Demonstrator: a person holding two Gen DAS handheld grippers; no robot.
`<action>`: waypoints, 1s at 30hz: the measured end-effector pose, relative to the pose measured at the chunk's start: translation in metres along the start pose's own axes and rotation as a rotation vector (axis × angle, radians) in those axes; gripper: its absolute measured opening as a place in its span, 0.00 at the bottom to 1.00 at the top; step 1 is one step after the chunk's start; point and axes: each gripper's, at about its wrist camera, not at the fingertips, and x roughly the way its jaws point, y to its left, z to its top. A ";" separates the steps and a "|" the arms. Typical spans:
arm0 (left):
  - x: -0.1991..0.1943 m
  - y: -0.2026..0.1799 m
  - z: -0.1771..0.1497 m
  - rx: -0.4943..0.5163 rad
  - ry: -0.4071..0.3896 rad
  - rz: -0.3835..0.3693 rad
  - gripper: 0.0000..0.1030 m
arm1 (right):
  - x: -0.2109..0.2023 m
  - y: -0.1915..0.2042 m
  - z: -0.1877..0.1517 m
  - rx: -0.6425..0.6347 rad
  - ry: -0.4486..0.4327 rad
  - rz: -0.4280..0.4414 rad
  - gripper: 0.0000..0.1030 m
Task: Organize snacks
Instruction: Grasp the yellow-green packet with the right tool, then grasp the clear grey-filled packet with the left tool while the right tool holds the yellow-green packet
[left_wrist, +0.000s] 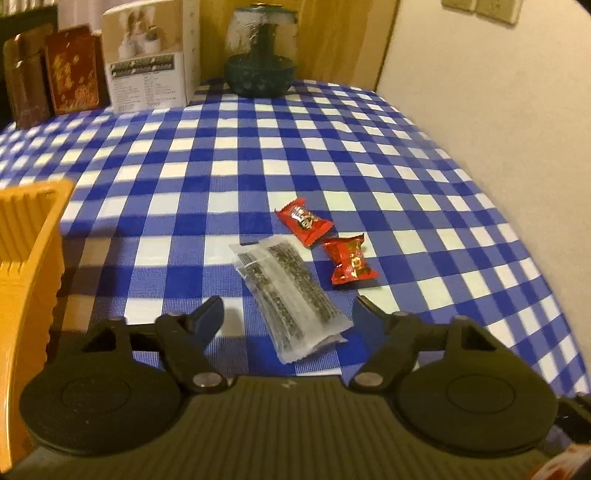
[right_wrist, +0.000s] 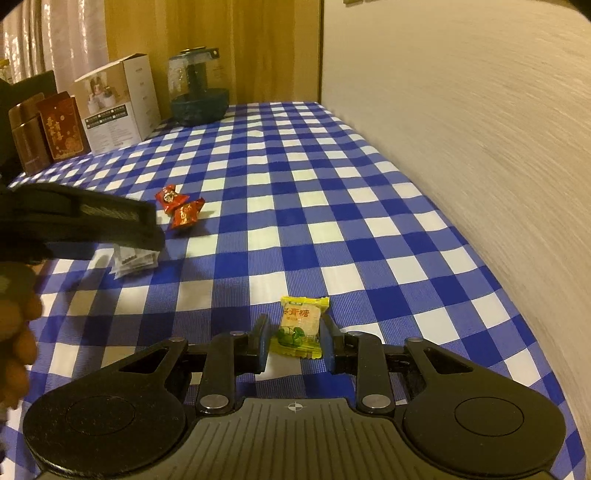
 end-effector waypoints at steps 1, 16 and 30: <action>0.001 -0.003 0.000 0.025 -0.002 0.016 0.63 | 0.000 0.000 0.000 0.001 0.001 0.001 0.28; -0.062 0.019 -0.055 0.107 0.036 -0.070 0.39 | -0.011 0.006 -0.009 -0.045 0.021 0.058 0.28; -0.059 0.012 -0.064 0.164 0.007 -0.006 0.51 | -0.013 0.010 -0.012 -0.042 0.025 0.029 0.32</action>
